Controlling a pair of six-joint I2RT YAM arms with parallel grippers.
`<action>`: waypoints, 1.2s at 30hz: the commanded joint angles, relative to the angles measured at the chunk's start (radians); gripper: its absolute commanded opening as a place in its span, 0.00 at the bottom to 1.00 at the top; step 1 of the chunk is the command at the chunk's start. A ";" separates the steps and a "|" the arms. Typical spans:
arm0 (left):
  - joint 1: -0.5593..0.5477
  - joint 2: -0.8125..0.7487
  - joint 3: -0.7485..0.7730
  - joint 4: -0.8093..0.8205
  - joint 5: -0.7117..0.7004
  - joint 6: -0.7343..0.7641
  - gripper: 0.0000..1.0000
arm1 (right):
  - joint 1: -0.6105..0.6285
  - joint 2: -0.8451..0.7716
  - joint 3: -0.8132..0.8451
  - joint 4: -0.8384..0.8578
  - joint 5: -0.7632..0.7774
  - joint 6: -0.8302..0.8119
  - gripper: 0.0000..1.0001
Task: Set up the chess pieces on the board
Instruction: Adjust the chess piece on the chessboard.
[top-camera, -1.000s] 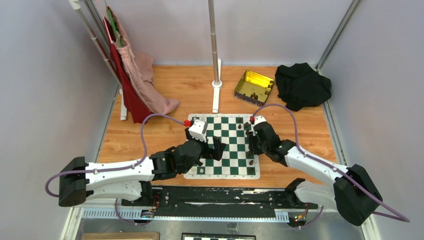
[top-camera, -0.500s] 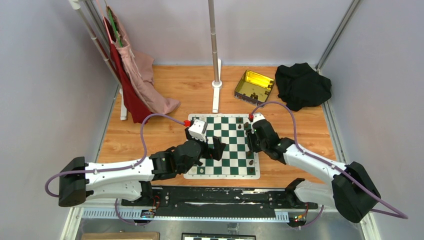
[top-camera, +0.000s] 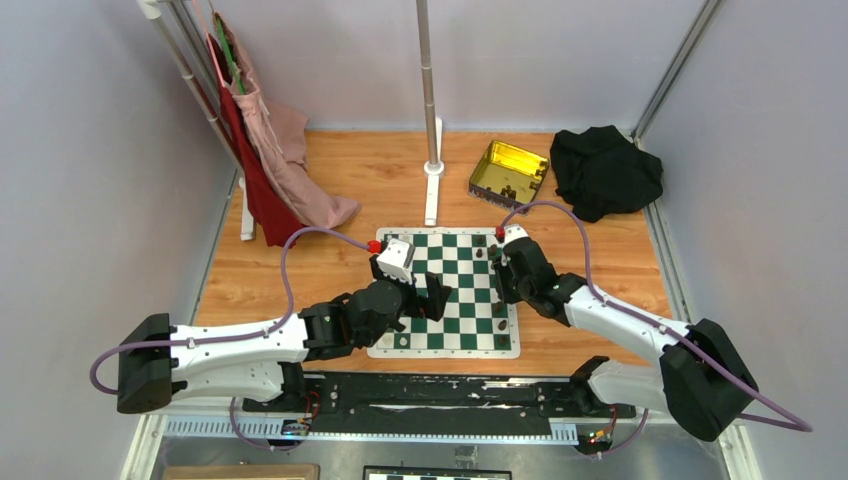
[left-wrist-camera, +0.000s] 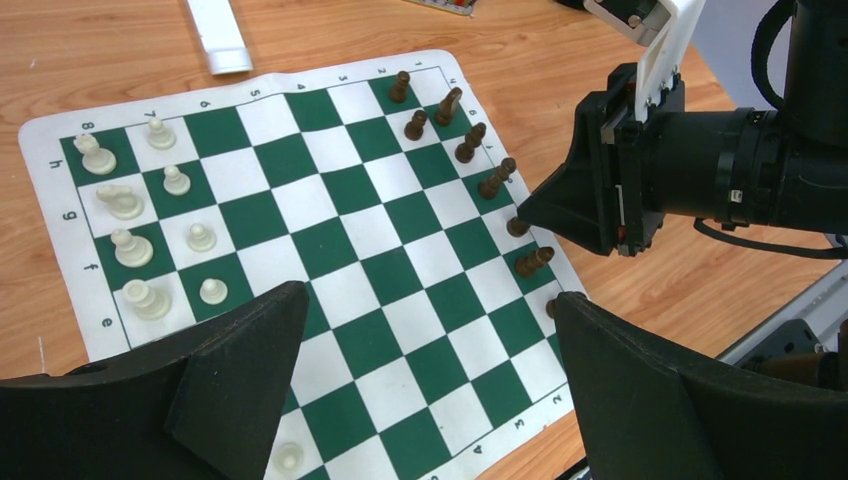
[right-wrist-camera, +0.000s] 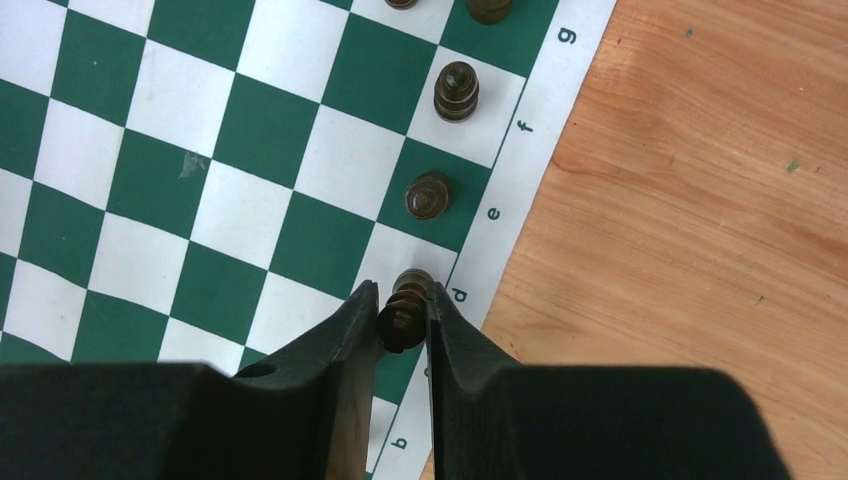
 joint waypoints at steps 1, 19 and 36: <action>0.005 -0.017 0.005 0.031 -0.026 0.009 1.00 | 0.011 -0.001 0.029 -0.005 0.004 -0.010 0.19; 0.005 -0.019 0.011 0.031 -0.026 0.012 1.00 | 0.013 0.002 0.045 -0.006 -0.013 -0.011 0.16; 0.005 -0.024 0.005 0.031 -0.025 0.007 1.00 | 0.021 0.025 0.044 0.001 -0.025 -0.005 0.16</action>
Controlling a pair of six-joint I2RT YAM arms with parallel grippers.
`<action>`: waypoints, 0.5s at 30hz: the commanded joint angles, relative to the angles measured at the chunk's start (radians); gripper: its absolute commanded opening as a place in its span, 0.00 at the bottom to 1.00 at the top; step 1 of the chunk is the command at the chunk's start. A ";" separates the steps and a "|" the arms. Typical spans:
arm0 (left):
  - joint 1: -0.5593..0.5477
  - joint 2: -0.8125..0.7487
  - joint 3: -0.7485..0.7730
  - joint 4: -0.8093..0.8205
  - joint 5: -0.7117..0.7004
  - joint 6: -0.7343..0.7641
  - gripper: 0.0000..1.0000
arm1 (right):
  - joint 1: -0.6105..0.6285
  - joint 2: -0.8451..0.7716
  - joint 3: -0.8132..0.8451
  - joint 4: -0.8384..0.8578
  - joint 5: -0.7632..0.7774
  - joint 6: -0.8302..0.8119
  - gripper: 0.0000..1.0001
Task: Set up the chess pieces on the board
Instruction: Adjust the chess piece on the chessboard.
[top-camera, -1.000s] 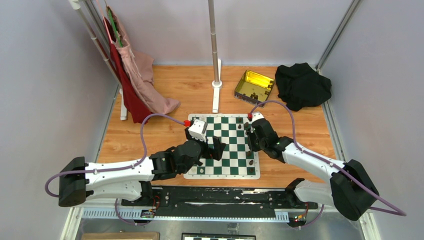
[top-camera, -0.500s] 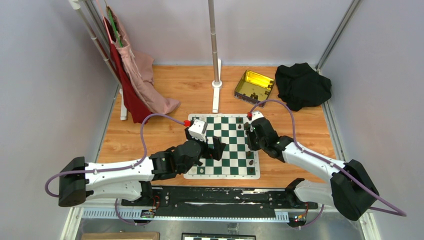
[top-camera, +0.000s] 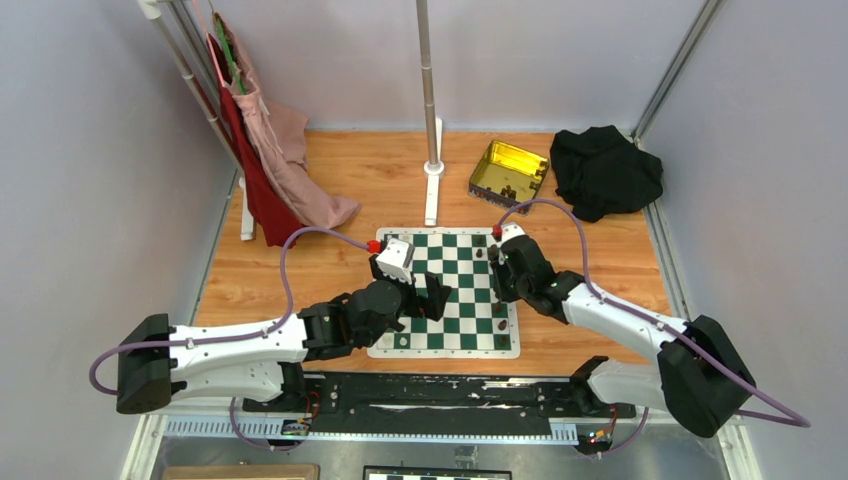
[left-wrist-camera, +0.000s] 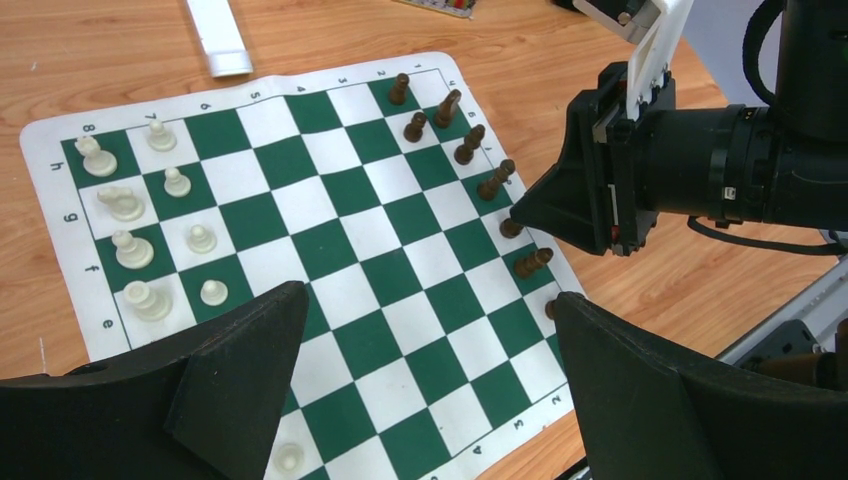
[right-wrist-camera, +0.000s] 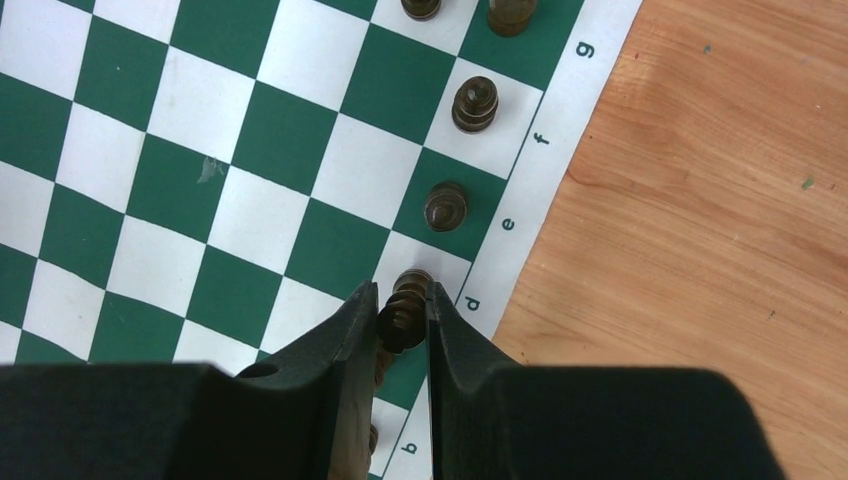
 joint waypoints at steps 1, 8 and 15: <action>0.004 -0.023 0.004 0.031 -0.026 0.003 1.00 | 0.017 0.010 0.024 0.003 -0.009 -0.002 0.16; 0.004 -0.028 -0.002 0.031 -0.026 0.001 1.00 | 0.018 0.011 0.016 0.008 -0.003 0.001 0.19; 0.005 -0.028 -0.006 0.031 -0.023 -0.002 1.00 | 0.023 0.002 0.016 0.002 0.003 0.001 0.43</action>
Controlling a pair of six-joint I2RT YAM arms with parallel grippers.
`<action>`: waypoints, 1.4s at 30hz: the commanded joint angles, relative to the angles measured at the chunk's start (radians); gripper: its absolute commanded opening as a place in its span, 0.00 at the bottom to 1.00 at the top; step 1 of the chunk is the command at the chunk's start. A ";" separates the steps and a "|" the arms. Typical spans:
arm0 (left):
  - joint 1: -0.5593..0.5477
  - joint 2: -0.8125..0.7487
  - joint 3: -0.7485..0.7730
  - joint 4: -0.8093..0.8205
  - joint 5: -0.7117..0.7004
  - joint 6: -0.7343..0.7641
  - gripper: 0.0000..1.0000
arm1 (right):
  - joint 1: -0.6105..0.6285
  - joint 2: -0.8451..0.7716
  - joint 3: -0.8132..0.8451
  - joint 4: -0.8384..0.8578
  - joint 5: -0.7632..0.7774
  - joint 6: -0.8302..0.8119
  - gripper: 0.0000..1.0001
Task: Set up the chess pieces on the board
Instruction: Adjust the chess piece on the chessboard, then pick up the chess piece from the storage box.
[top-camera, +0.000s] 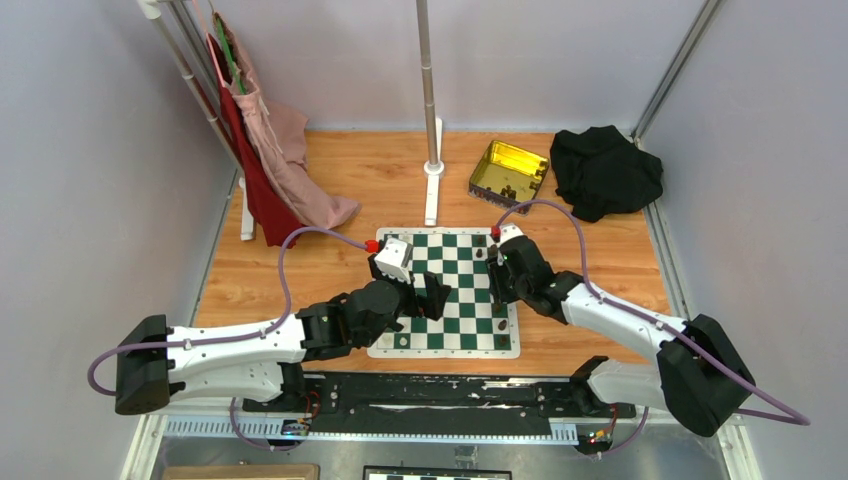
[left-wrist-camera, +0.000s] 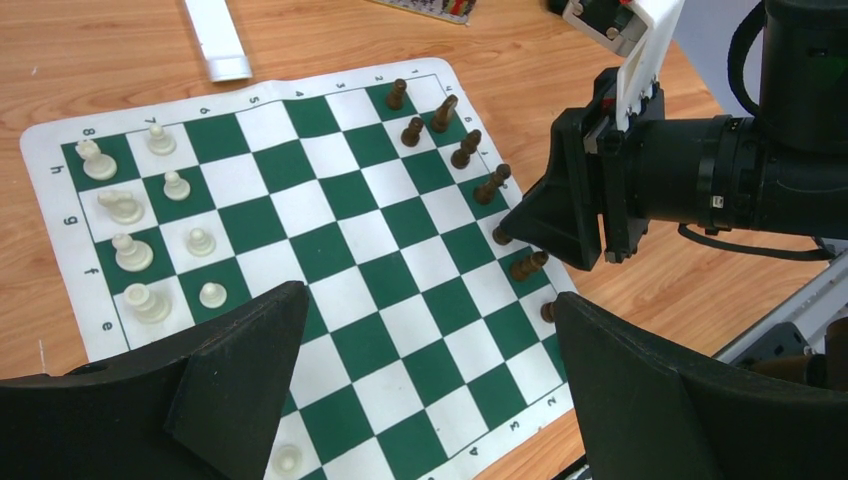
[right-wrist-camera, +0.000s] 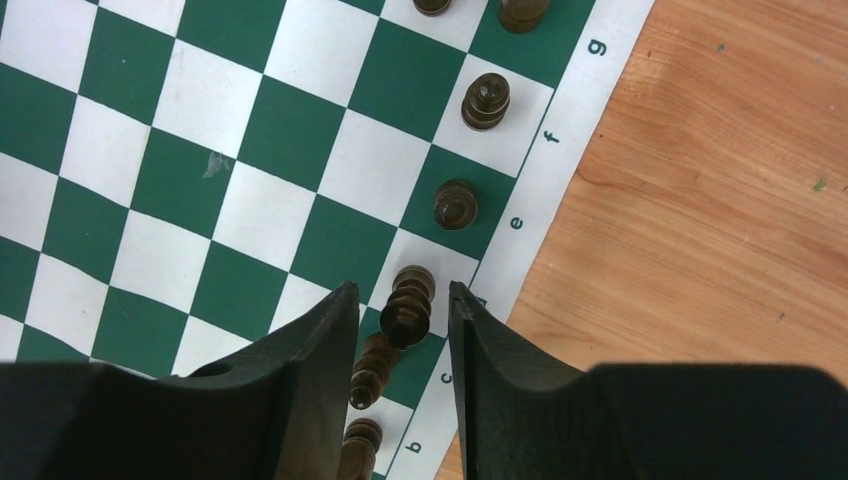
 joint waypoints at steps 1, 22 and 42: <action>0.004 -0.016 -0.007 0.031 -0.024 -0.002 1.00 | 0.016 -0.010 0.017 0.001 0.011 -0.001 0.44; 0.004 -0.003 0.118 -0.031 -0.085 0.050 1.00 | 0.042 -0.148 0.124 -0.088 0.076 -0.033 0.48; 0.415 0.543 0.665 0.043 0.181 0.069 1.00 | -0.243 0.328 0.719 -0.026 0.052 -0.175 0.55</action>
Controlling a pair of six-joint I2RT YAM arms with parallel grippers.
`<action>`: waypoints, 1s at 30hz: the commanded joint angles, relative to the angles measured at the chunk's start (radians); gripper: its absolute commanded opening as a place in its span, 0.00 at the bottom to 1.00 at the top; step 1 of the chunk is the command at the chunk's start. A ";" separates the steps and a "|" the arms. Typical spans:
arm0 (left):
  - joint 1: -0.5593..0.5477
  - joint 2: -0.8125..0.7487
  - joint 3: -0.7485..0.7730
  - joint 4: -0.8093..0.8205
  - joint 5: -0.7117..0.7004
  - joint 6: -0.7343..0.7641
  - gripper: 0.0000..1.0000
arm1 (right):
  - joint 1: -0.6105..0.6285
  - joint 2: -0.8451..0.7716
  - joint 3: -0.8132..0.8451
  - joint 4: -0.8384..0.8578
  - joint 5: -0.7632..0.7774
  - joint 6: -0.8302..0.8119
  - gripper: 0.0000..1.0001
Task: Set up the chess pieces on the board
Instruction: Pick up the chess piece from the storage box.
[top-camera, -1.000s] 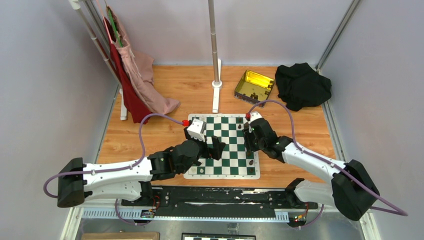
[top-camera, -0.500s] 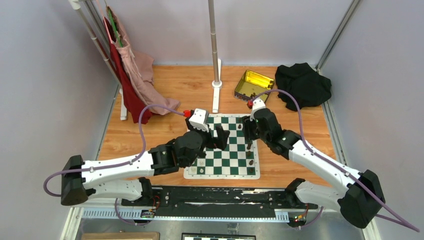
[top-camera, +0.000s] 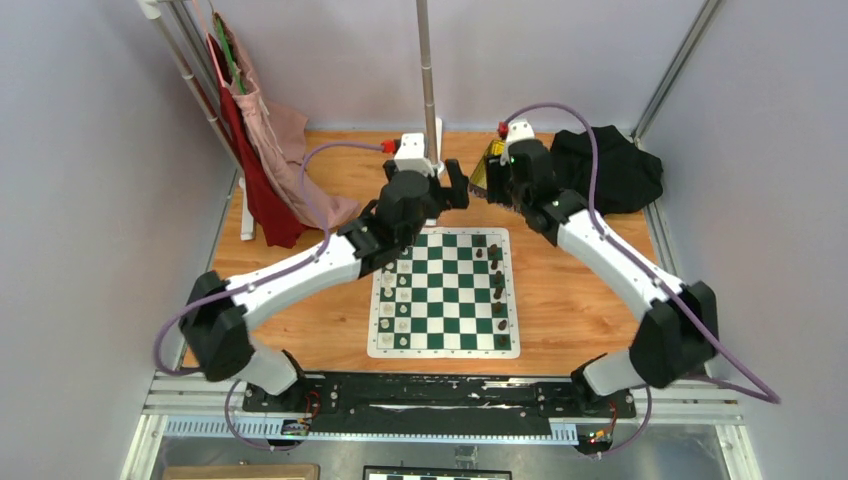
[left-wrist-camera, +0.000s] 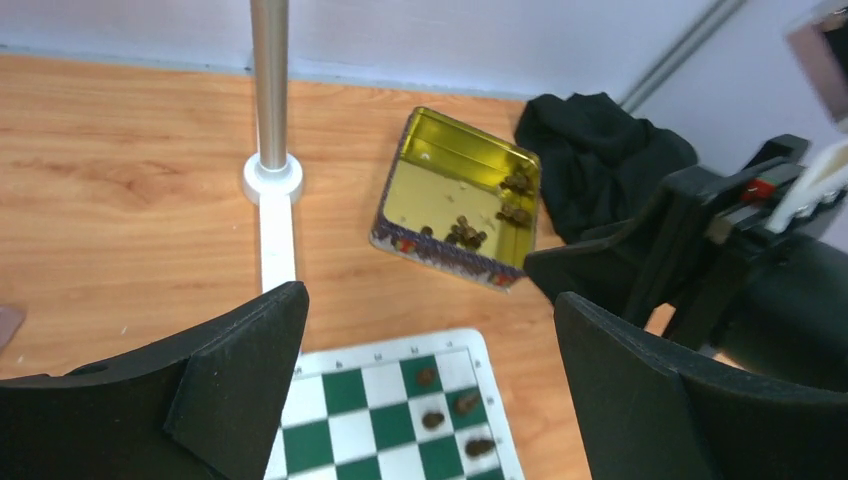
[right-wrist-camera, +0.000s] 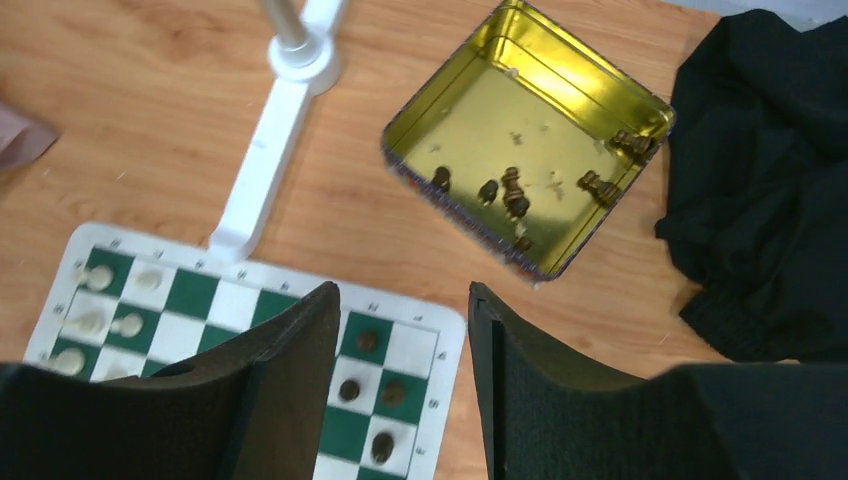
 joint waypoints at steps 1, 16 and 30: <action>0.134 0.182 0.131 0.037 0.169 -0.064 1.00 | -0.150 0.188 0.163 0.029 -0.090 -0.022 0.55; 0.285 0.420 0.327 -0.207 0.363 -0.232 1.00 | -0.382 0.748 0.876 -0.346 -0.147 0.061 0.54; 0.286 0.434 0.307 -0.224 0.388 -0.232 1.00 | -0.427 0.744 0.778 -0.390 -0.314 -0.007 0.47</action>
